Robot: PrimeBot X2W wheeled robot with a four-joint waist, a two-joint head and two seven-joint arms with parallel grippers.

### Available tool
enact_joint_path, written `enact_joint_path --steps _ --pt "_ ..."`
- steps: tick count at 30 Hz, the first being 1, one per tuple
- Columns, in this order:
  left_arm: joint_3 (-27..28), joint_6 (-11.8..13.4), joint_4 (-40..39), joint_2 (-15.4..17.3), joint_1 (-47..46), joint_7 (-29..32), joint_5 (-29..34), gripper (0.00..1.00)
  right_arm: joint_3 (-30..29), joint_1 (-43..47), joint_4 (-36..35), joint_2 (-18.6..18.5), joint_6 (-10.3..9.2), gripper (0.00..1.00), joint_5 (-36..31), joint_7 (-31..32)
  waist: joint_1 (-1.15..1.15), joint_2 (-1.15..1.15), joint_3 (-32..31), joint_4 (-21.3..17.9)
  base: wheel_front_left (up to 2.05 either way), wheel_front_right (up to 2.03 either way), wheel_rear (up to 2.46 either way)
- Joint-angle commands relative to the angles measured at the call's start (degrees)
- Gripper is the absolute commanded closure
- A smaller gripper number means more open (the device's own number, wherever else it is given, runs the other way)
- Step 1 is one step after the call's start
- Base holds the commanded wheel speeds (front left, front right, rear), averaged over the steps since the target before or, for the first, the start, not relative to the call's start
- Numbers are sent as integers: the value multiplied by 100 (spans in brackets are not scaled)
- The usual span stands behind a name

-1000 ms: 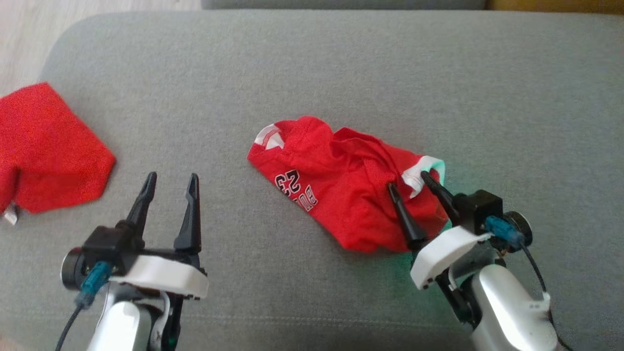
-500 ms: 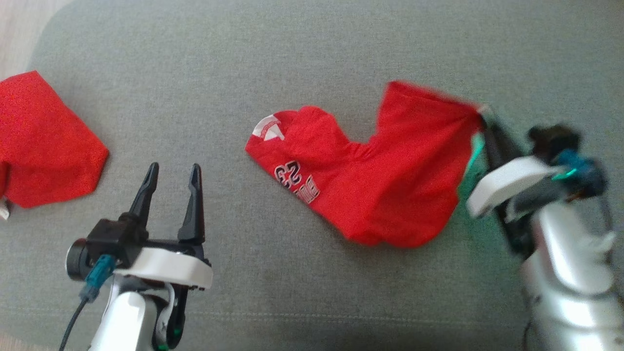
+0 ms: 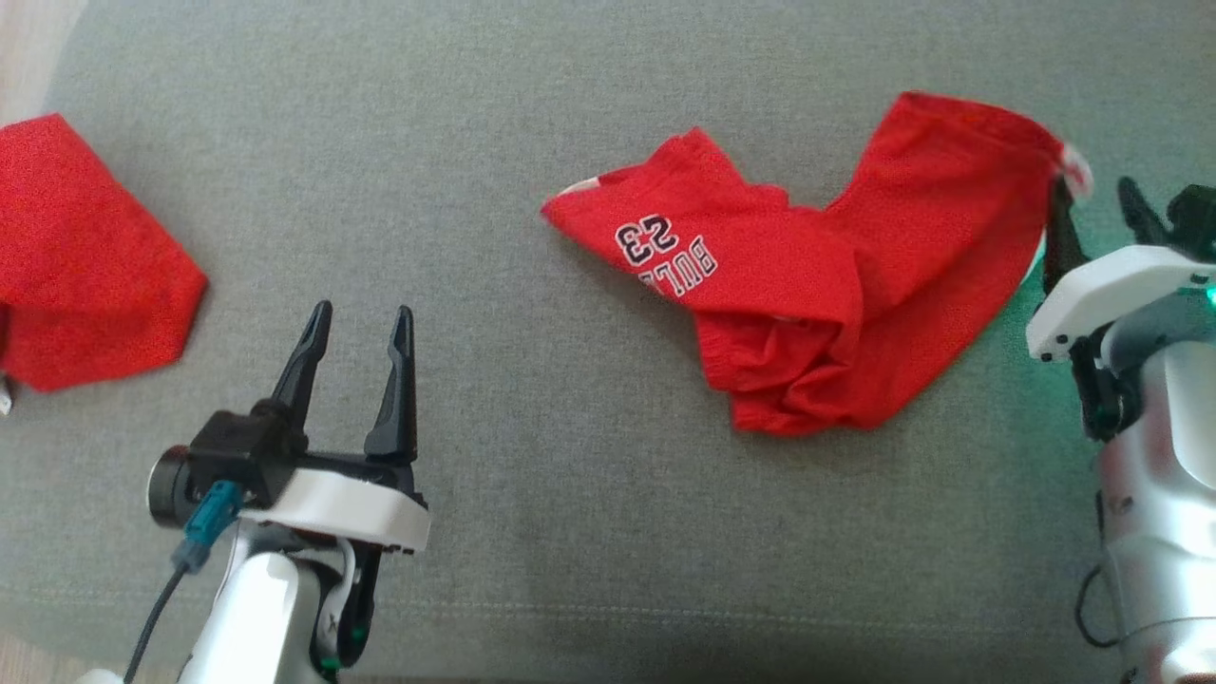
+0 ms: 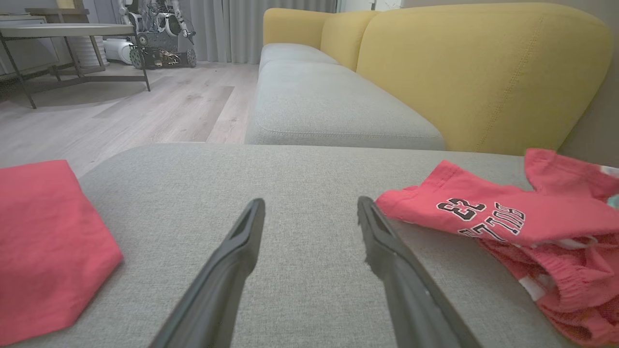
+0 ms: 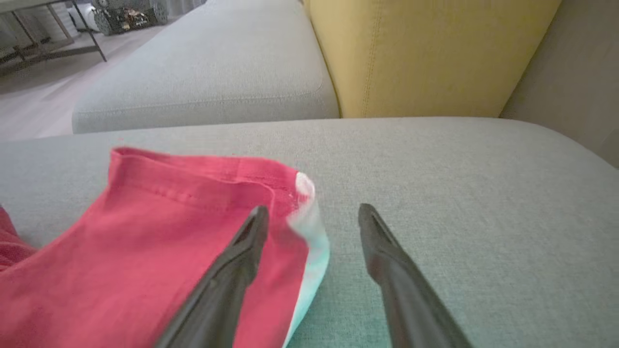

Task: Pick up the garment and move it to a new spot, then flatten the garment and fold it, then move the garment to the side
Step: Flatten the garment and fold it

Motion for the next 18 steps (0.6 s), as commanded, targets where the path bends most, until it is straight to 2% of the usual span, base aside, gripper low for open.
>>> enact_joint_path --steps 1,7,12,18 --pt "174 2 -134 54 -184 -79 2 0 57 -162 -143 63 44 0 -43 -213 -1 0 -67 -26 0 0 0" --pt "203 43 -44 116 -29 -92 -1 0 177 337 -608 273 44 0 27 -807 -1 0 -379 -122 0 0 0" --pt "257 132 -90 164 202 -98 -17 0 412 1084 -1669 444 44 0 70 -902 -1 0 -611 -225 0 0 0" --pt "283 226 -151 214 455 -52 -41 0 660 2165 -3122 570 44 0 164 -594 -1 0 -861 -281 0 0 0"
